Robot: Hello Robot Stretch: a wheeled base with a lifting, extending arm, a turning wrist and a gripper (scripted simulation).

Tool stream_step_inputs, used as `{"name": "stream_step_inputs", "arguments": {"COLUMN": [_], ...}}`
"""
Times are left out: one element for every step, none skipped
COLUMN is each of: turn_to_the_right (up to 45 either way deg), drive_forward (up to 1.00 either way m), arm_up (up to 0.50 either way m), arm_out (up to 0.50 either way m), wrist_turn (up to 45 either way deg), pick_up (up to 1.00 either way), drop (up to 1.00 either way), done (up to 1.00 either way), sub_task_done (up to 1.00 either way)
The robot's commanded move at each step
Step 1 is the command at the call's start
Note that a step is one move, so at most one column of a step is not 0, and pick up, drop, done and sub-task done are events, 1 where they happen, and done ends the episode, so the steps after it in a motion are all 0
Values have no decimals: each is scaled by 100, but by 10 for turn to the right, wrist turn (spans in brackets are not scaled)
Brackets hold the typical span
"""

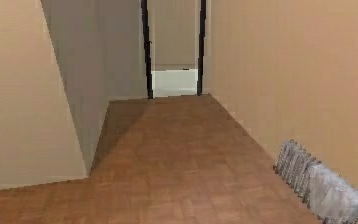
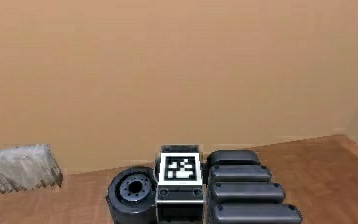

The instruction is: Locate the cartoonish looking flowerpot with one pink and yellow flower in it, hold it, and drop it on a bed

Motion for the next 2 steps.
{"name": "stream_step_inputs", "arguments": {"turn_to_the_right": [0, 0], "drive_forward": [100, 100], "arm_up": [0, 0], "arm_out": [0, 0], "wrist_turn": [0, 0], "pick_up": [0, 0], "drop": [0, 0], "done": [0, 0], "sub_task_done": [0, 0]}}
